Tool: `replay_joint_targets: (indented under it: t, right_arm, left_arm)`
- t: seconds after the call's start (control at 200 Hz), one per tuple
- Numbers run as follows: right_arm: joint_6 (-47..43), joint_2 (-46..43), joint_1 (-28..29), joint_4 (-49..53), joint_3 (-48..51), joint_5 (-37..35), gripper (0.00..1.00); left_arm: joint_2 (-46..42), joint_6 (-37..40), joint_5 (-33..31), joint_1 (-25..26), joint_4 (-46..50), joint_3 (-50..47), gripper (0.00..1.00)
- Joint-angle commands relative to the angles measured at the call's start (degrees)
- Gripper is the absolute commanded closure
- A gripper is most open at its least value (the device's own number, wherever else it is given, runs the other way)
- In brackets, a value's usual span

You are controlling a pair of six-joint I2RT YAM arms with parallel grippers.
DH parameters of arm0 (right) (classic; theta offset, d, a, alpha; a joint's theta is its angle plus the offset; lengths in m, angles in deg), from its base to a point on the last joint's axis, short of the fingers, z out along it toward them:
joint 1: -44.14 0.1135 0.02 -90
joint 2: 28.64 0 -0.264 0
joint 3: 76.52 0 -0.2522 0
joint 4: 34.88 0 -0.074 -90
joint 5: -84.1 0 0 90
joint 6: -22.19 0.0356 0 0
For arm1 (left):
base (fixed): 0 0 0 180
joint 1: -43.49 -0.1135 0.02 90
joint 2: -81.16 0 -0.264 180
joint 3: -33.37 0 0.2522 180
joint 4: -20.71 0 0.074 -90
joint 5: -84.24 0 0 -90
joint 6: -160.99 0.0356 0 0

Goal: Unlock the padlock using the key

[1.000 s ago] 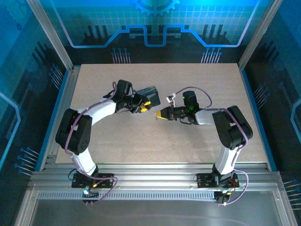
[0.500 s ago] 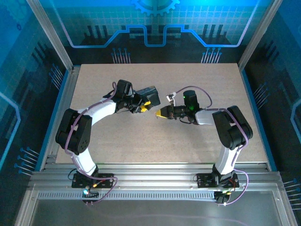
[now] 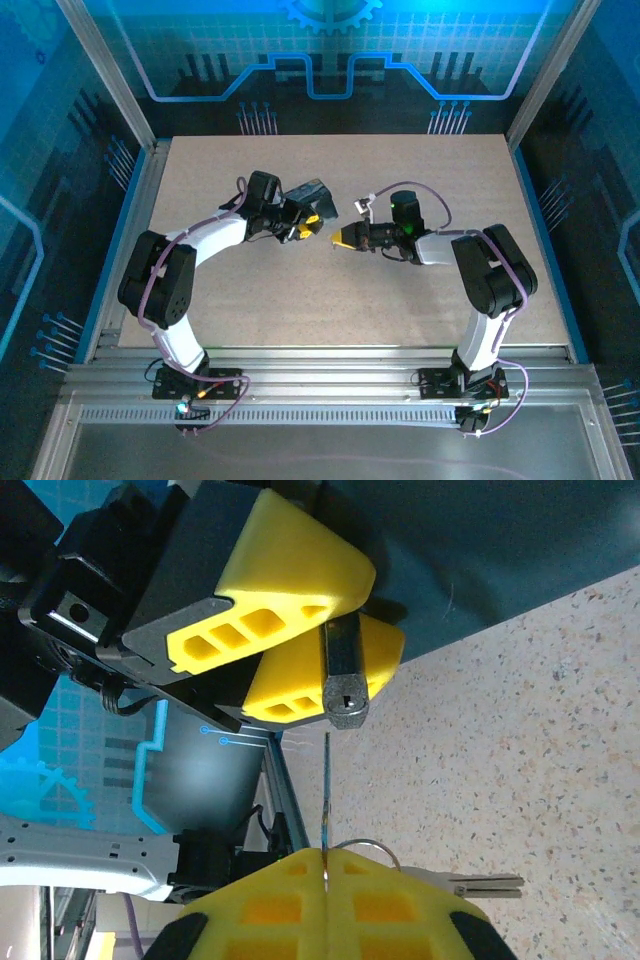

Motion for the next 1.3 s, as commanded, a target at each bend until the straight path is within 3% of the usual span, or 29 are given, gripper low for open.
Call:
replay_joint_targets:
  t: [0.0,1.296]
  right_arm:
    - [0.6,0.9,-0.7,-2.0,0.5,-0.6,1.0]
    - [1.2,2.0,0.1,-3.8,-1.7,-1.0,1.0]
  left_arm:
    - [-2.2,-2.2,0.5,-0.3,-1.1,-0.8,1.0]
    - [-2.1,-4.0,0.6,-0.3,-3.0,-1.5,1.0]
